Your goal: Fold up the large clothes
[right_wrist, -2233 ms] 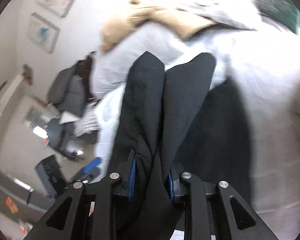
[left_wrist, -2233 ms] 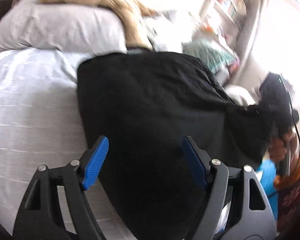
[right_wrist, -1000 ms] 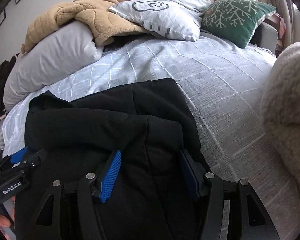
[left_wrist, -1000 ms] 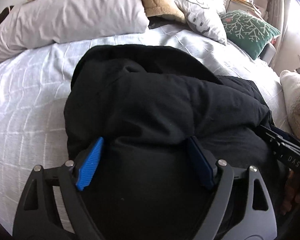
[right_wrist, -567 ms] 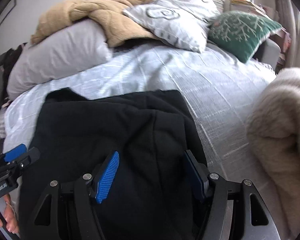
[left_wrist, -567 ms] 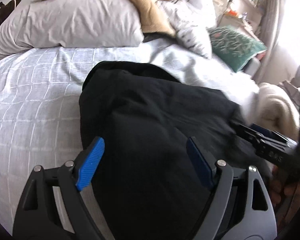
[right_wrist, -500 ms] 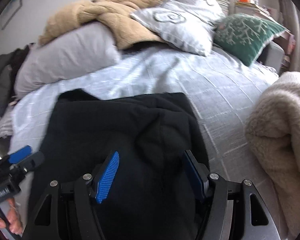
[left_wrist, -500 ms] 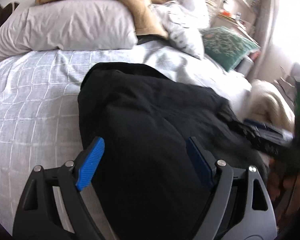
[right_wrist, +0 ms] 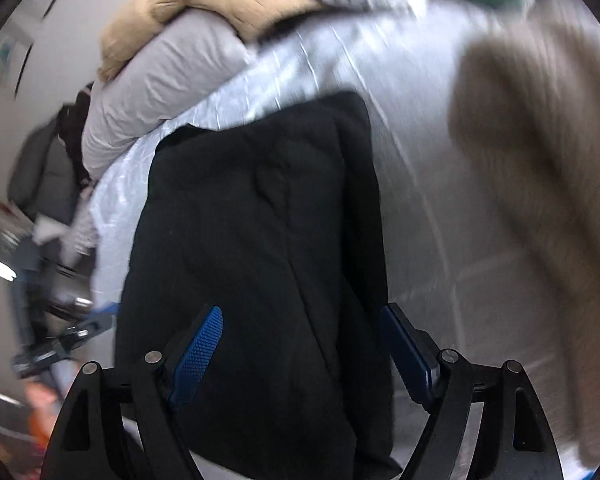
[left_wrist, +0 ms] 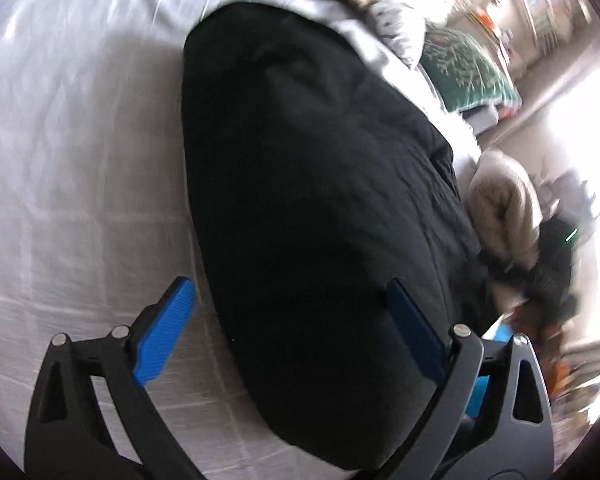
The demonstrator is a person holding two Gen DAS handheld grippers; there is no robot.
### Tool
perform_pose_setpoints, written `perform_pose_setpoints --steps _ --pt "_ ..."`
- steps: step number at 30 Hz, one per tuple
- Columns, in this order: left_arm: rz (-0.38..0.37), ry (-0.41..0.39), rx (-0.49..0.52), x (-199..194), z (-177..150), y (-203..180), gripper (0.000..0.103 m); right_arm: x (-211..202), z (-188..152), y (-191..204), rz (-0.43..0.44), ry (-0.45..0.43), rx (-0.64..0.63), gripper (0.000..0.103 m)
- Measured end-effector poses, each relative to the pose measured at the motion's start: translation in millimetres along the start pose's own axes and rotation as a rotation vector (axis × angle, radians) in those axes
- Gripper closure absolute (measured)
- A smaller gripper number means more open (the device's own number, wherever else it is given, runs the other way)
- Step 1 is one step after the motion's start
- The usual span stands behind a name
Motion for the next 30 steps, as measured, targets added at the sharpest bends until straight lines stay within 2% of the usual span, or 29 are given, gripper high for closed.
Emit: perform_pose_setpoints --steps 1,4,6,8,9,10,12,15,19,23,25,28,30 --pt "-0.071 0.006 -0.061 8 -1 6 0.006 6 -1 -6 0.012 0.027 0.03 0.02" --pt "-0.214 0.004 -0.188 25 -5 15 0.005 32 -6 -22 0.044 0.099 0.108 0.02" --pt "-0.268 -0.016 -0.233 35 -7 20 0.003 44 -7 -27 0.106 0.13 0.164 0.021" --pt "-0.315 -0.033 -0.265 43 -8 23 0.003 52 -9 -25 0.148 0.139 0.163 0.024" --pt "-0.332 -0.045 -0.277 45 -9 23 0.006 53 -10 -22 0.154 0.137 0.151 0.028" --pt "-0.325 -0.059 -0.279 44 -9 23 0.011 56 -11 -20 0.165 0.141 0.137 0.034" --pt "-0.285 -0.087 -0.237 34 -9 15 0.027 58 -13 -13 0.182 0.131 0.118 0.038" --pt "-0.256 -0.134 -0.189 13 -3 5 0.035 52 -18 6 0.154 0.082 0.039 0.042" --pt "-0.153 -0.193 -0.112 -23 13 9 0.035 52 -29 49 0.175 0.071 -0.043 0.047" --pt "-0.055 -0.239 -0.113 -61 22 46 0.033 63 -33 102 0.199 0.084 -0.119 0.047" --pt "0.014 -0.212 -0.132 -66 14 71 0.03 75 -37 125 0.181 0.109 -0.15 0.045" --pt "0.05 -0.131 -0.178 -54 -7 95 0.029 95 -40 141 0.127 0.154 -0.165 0.041" --pt "0.068 -0.163 -0.141 -60 -15 96 0.029 96 -46 143 0.09 0.155 -0.2 0.039"
Point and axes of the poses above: each gripper's, at about its wrist camera, not at the fingertips, and x roughly the way its jaws point, y to its left, z to its top, the point moved 8 cm from there along x, roughly the way its jaws point, and after that the axes turned 13 degrees about x, right-handed, at the moved point
